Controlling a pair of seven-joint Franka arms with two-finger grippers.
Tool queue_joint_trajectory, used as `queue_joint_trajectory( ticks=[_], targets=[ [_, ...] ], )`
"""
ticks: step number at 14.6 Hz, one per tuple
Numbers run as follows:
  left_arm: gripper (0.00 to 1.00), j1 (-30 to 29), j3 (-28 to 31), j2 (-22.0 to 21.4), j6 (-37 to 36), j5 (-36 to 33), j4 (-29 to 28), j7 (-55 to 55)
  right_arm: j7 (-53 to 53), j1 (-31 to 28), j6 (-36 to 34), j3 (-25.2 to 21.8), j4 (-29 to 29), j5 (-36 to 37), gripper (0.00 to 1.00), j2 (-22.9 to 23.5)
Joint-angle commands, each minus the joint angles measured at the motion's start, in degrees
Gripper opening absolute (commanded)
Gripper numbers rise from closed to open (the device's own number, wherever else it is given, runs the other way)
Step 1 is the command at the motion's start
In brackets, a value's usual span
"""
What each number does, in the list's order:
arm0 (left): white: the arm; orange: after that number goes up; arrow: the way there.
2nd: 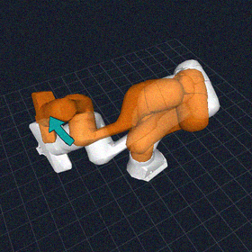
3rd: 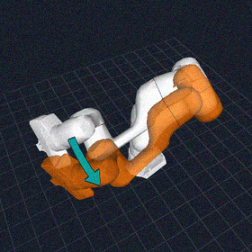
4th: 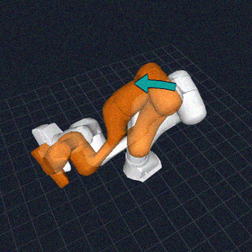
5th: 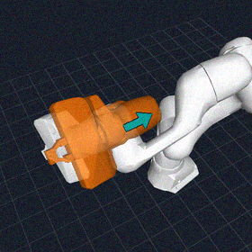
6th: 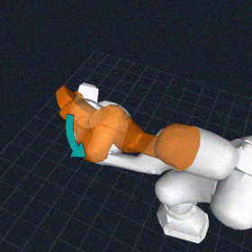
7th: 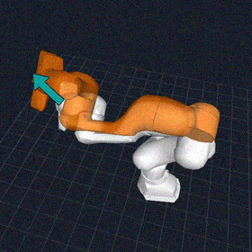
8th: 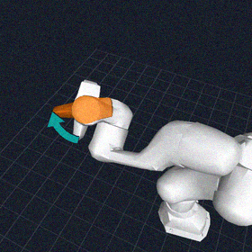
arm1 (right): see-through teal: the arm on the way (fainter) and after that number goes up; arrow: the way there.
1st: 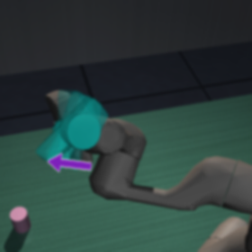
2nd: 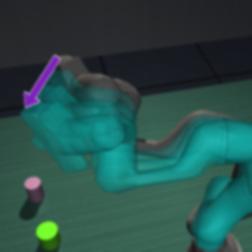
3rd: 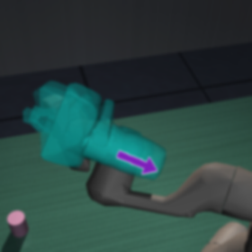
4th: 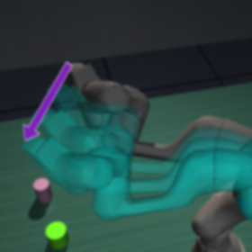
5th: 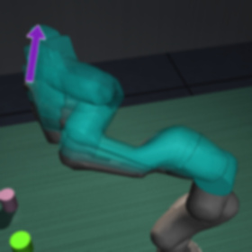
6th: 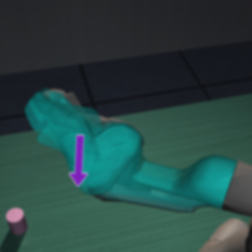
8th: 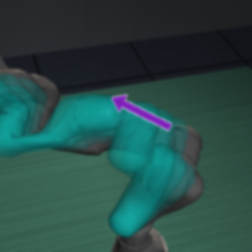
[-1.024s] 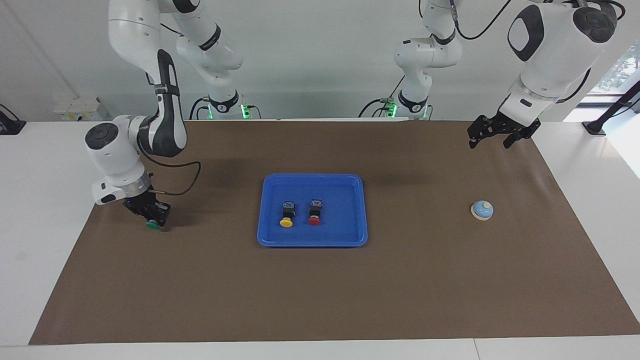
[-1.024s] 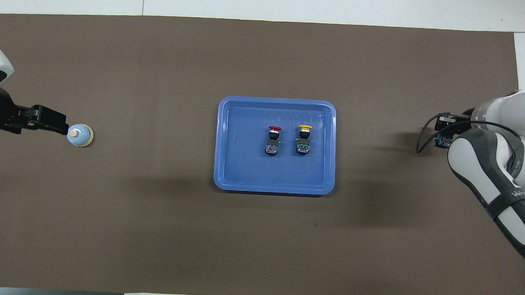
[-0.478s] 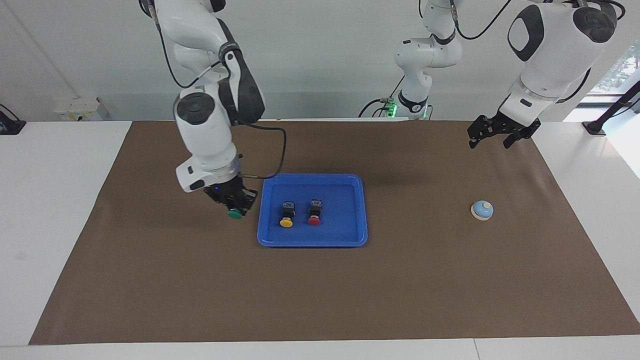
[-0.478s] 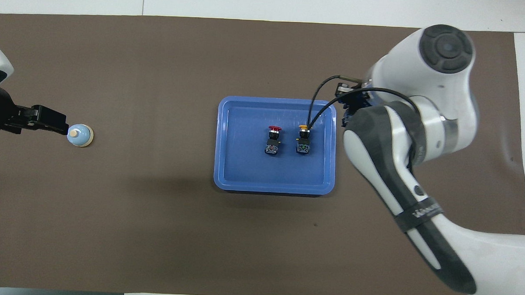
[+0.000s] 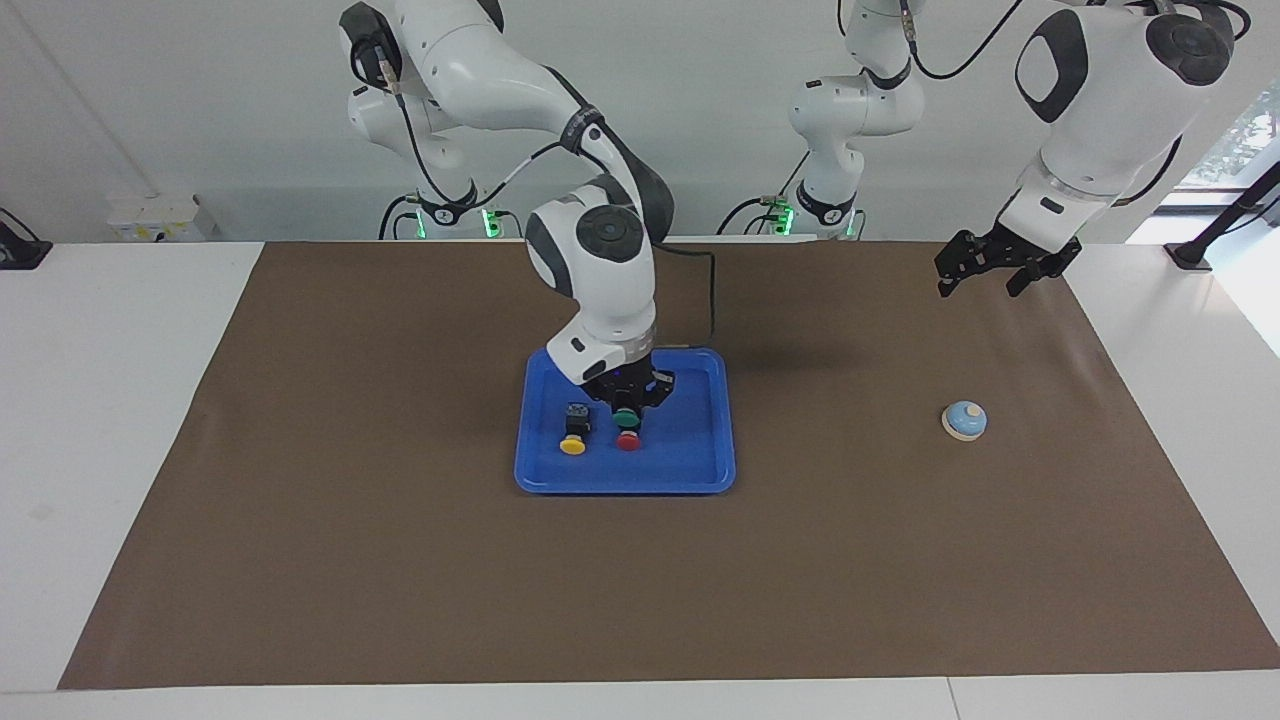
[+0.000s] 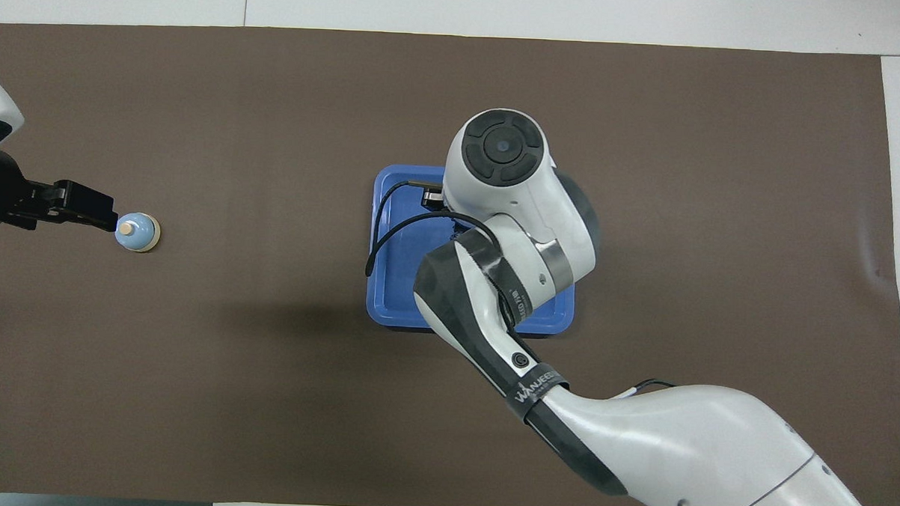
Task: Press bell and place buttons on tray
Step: 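Place the green button in the tray next to the red one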
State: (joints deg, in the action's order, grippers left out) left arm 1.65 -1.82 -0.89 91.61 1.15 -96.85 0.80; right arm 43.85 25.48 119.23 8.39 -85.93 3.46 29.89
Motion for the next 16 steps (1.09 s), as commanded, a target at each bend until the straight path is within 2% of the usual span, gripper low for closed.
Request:
queue_joint_trajectory(
  ticks=[1, 3, 5, 8, 11, 12, 13, 14, 16],
  targets=[
    [1.0, 0.1, 0.15, -0.52, 0.41, -0.54, -0.09, -0.62, 1.15, 1.59, 4.16, -0.31, -0.1, 1.28, 0.0, 1.84],
    [1.0, 0.1, 0.15, -0.52, 0.41, -0.54, -0.01, -0.62, 1.59, 3.34, 6.0, -0.31, -0.73, 1.46, 0.0, 2.63],
    [1.0, 0.1, 0.15, -0.52, 0.32, -0.54, -0.09, -0.62, 1.85, 3.79, 11.27, -0.31, -4.22, 2.07, 0.0, 3.07],
    [1.0, 0.1, 0.15, -0.52, 0.41, -0.54, -0.01, -0.62, 1.94, 4.75, 15.23, -0.31, -8.8, 4.09, 0.0, 2.37],
    [1.0, 0.1, 0.15, -0.61, 0.41, -0.54, -0.01, -0.62, 4.39, 5.46, 15.86, -0.31, -9.96, 4.01, 0.0, 1.84],
    [1.0, 0.1, 0.15, -0.61, 0.32, -0.54, -0.01, -0.62, 5.27, 5.46, 15.51, -0.31, -9.78, 4.01, 0.1, 1.84],
    [1.0, 0.1, 0.15, -0.52, 0.41, -0.54, -0.09, -0.62, 5.8, 5.54, 15.42, -0.22, -9.69, 4.01, 0.78, 1.84],
    [1.0, 0.1, 0.15, -0.52, 0.41, -0.54, -0.09, -0.62, 6.51, 5.55, 14.64, -0.22, -9.17, 3.84, 1.0, 1.76],
    [1.0, 0.1, 0.15, -0.61, 0.41, -0.54, -0.01, -0.62, 9.31, 5.37, 10.7, -0.13, -6.28, 3.49, 1.0, 1.75]
  ],
)
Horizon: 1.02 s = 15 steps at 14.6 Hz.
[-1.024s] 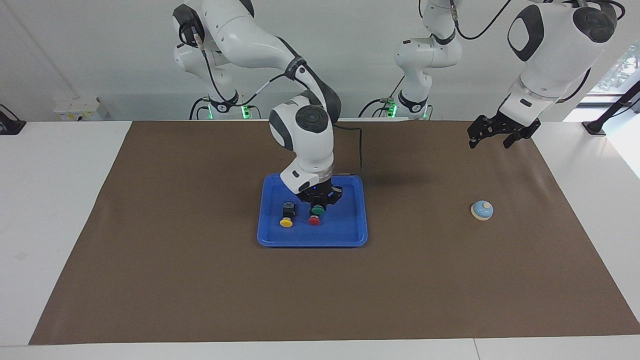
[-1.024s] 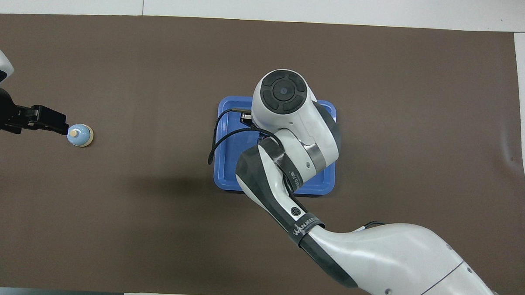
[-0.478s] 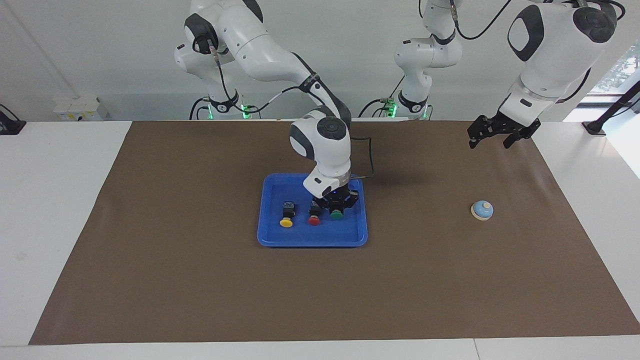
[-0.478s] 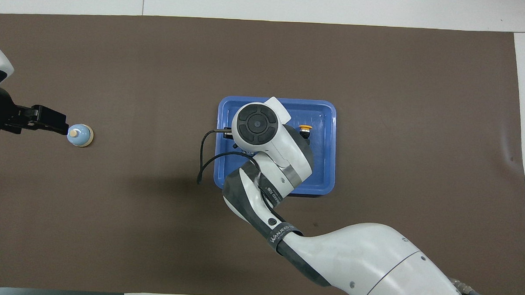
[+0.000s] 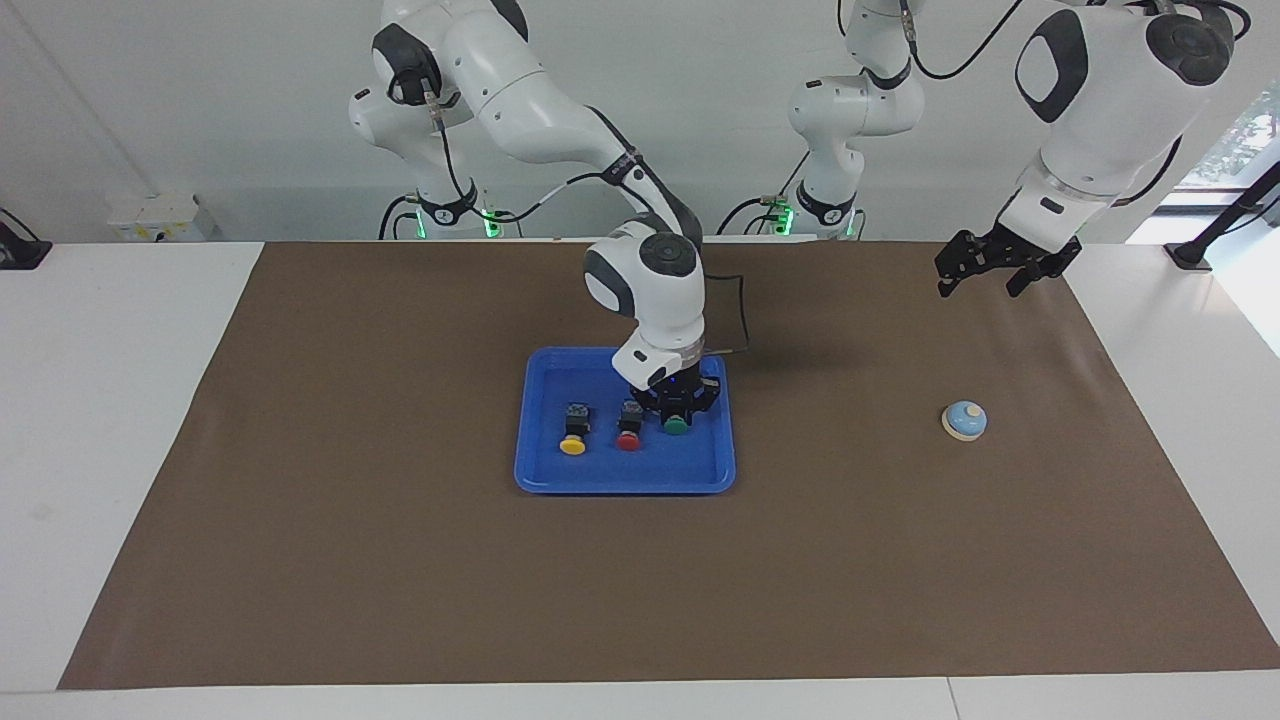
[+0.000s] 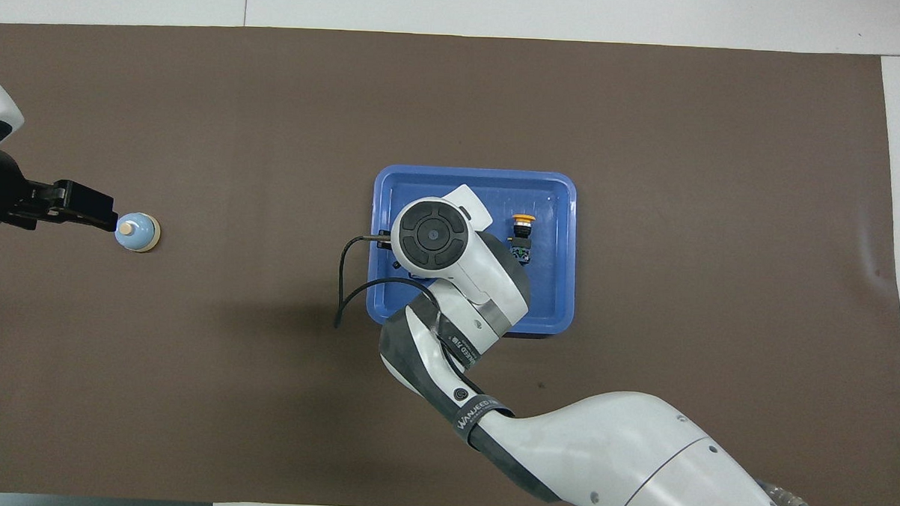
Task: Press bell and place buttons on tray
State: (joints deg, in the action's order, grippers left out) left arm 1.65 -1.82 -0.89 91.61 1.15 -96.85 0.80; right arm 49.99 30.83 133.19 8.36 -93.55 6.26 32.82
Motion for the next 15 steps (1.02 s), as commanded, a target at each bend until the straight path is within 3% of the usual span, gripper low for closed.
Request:
queue_joint_trajectory(
  ticks=[1, 7, 15],
  targets=[
    [1.0, 0.1, 0.15, -0.52, 0.32, -0.54, -0.09, -0.62, 3.35, -0.59, -5.81, -0.1, 2.4, 0.25, 1.0, -1.53],
    [1.0, 0.1, 0.15, -0.52, 0.41, -0.54, -0.01, -0.62, 0.3, -10.5, -17.86, -0.1, 3.2, -3.96, 1.0, -12.5],
    [1.0, 0.1, 0.15, -0.6, 0.41, -0.54, -0.09, -0.62, -33.86, -27.73, -33.24, -0.1, 2.68, -8.55, 1.0, -23.93]
  ],
)
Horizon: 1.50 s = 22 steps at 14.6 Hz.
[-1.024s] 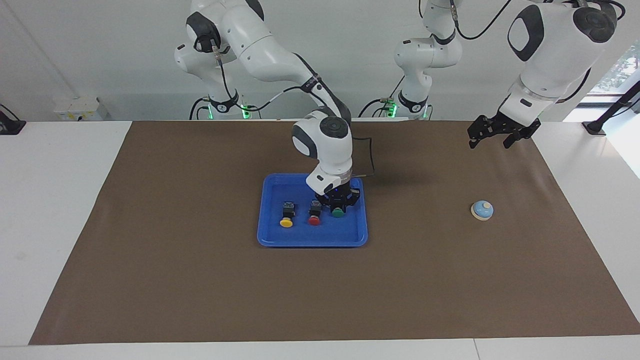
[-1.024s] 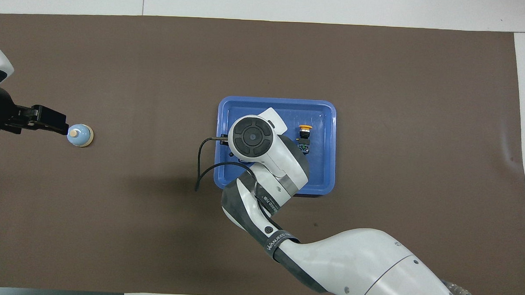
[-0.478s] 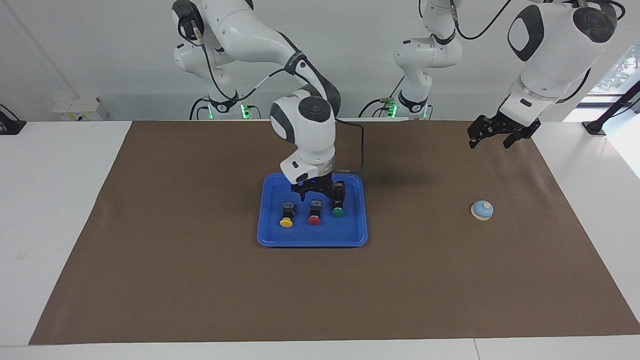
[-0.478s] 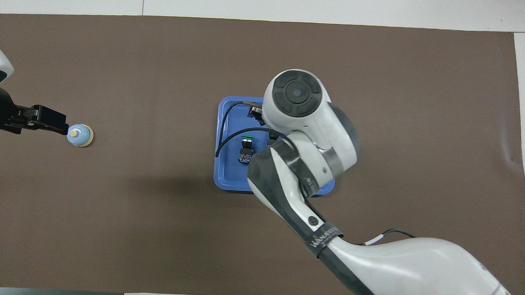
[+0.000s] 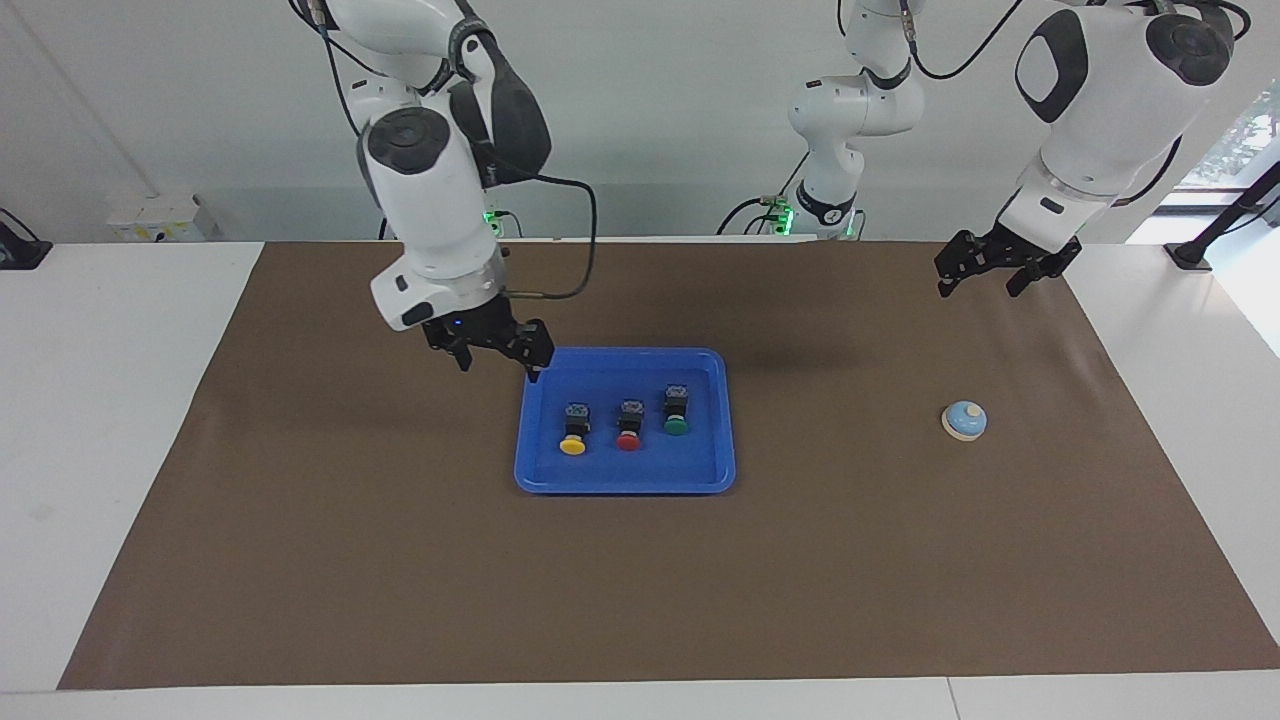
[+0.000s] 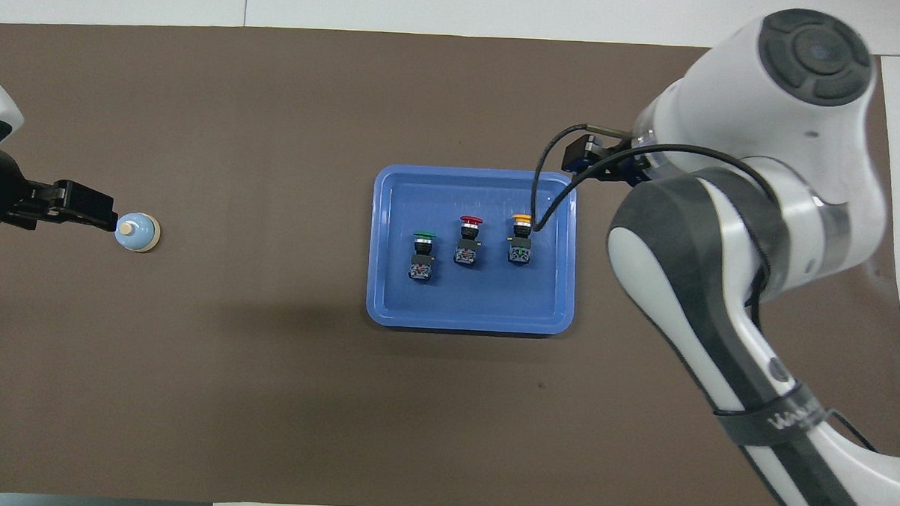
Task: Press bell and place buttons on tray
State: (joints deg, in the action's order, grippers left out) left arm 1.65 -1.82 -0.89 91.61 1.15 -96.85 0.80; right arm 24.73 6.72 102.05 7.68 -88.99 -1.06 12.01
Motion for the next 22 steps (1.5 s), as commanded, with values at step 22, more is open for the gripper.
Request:
queue_joint_trajectory(
  ticks=[22],
  targets=[
    [1.0, 0.1, 0.15, -0.52, 0.41, -0.54, -0.01, -0.62, -26.57, -12.09, -12.67, -2.32, -7.78, 2.72, 1.0, -15.7]
  ],
)
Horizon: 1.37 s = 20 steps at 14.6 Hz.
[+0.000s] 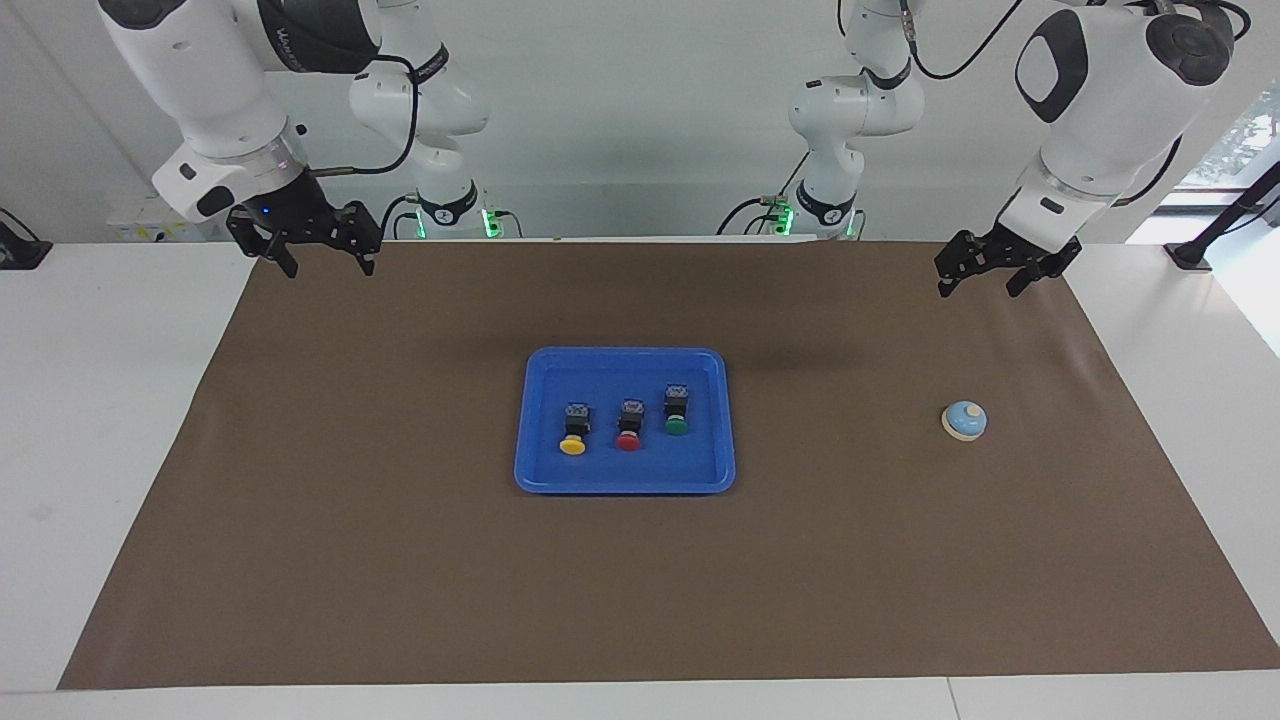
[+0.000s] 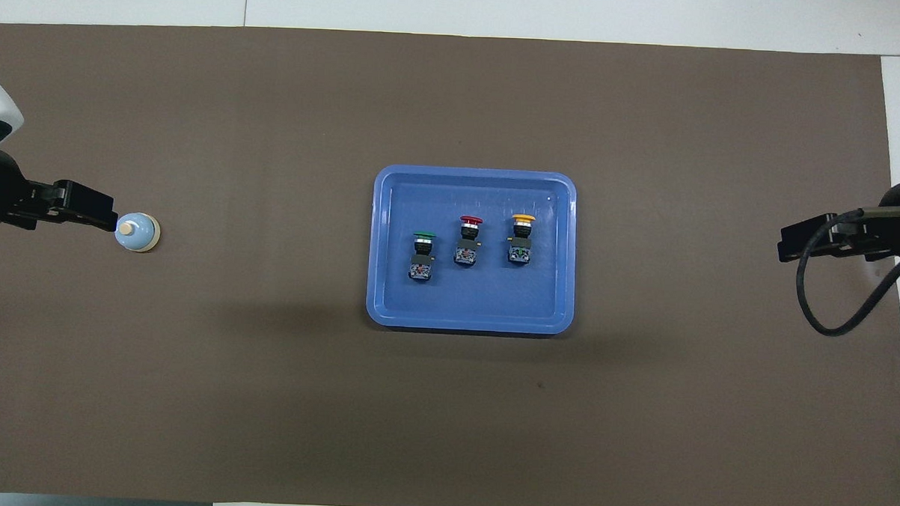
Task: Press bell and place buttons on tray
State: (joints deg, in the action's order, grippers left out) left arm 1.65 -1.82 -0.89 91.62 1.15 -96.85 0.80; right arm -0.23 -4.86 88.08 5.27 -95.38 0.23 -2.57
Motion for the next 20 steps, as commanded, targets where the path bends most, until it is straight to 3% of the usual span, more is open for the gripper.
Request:
queue_joint_trajectory(
  ticks=[1, 20],
  targets=[
    [1.0, 0.1, 0.15, -0.6, 0.41, -0.54, -0.01, -0.62, -1.7, -0.5, 1.22, 0.18, -1.3, 2.4, 1.0, -1.04],
    [1.0, 0.1, 0.15, -0.52, 0.41, -0.54, -0.01, -0.62, -1.44, -0.59, -0.01, 0.36, -1.13, 2.32, 1.0, -1.56]
  ],
)
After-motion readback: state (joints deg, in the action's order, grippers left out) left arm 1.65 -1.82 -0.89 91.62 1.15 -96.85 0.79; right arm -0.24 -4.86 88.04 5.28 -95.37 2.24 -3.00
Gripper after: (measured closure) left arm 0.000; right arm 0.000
